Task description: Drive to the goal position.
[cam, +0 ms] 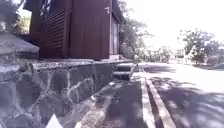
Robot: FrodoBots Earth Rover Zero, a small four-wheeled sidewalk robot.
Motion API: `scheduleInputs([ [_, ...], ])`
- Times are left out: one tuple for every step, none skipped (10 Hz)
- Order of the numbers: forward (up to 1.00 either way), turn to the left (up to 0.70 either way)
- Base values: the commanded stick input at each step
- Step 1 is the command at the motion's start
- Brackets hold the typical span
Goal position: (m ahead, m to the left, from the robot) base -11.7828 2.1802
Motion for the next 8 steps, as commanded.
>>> scheduleInputs([
  [0.00,-0.85],
  [0.00,-0.85],
  [0.00,-0.85],
  [0.00,-0.85],
  [0.00,-0.85],
  [0.00,-0.85],
  [0.00,-0.85],
  [0.00,-0.85],
])
